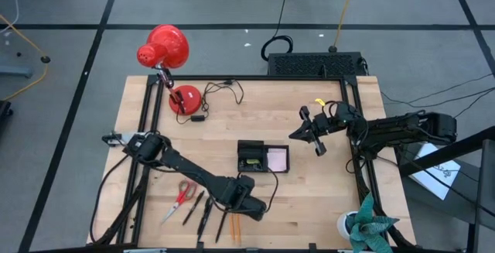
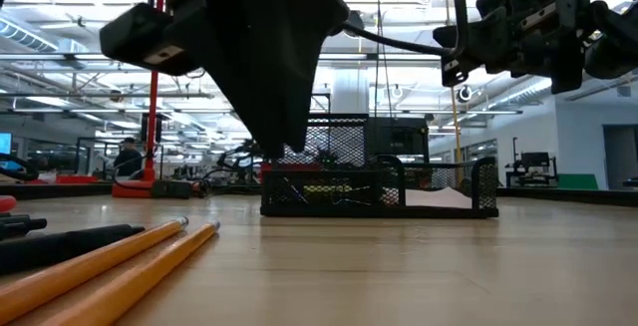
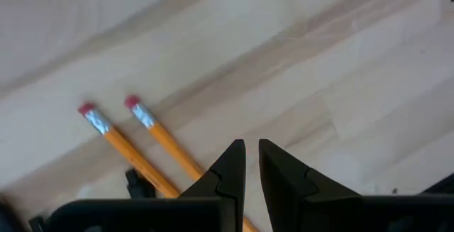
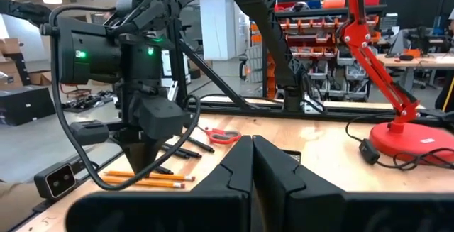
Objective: Pick and place office supplies into organizer
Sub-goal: Put the orange pencil into the black desk organizer
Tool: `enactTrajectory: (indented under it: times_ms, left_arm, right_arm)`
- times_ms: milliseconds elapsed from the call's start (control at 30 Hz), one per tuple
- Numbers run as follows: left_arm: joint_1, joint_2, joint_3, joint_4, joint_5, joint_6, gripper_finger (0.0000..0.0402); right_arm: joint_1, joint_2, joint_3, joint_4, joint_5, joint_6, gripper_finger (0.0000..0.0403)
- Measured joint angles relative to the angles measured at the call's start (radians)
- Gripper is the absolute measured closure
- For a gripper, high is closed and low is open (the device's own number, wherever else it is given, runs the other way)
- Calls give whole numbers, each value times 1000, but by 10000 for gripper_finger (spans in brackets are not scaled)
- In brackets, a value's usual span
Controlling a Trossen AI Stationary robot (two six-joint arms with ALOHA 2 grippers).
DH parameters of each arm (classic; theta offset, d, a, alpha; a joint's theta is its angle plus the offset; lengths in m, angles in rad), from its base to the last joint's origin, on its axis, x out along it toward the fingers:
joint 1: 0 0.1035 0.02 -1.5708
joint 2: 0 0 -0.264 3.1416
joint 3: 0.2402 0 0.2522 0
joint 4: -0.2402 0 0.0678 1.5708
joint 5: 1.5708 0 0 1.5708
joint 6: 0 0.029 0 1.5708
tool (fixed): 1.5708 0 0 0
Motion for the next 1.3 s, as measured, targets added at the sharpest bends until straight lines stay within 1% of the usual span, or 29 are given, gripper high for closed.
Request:
enactTrajectory:
  times_ms: [167,267,367,533,600,667,767,967,1067,1300]
  left_arm:
    - [6,0,0,-2,-7,35,354]
    - [6,0,0,-15,-7,44,336]
    - [4,4,0,-32,-5,54,294]
    - [0,14,0,-42,2,25,206]
    - [0,20,-1,-50,17,0,180]
    - [0,26,-2,-47,21,-30,163]
    - [-1,29,-1,-48,31,-48,153]
    - [-7,42,0,-50,42,-66,151]
    - [-8,67,0,-49,45,-75,151]
    - [-7,105,5,-45,84,-80,151]
  right_arm:
    - [0,0,0,-32,0,-2,401]
    - [0,0,0,-35,0,-2,401]
    - [0,0,0,-35,0,-2,401]
    - [0,0,0,-35,0,-2,401]
    - [0,0,0,-35,0,-3,401]
    - [0,0,0,-35,0,-3,401]
    - [0,0,0,-35,0,-3,401]
    - [0,0,-1,-35,0,-3,401]
    - [0,0,-1,-35,0,-3,401]
    - [0,0,-1,-36,0,-3,401]
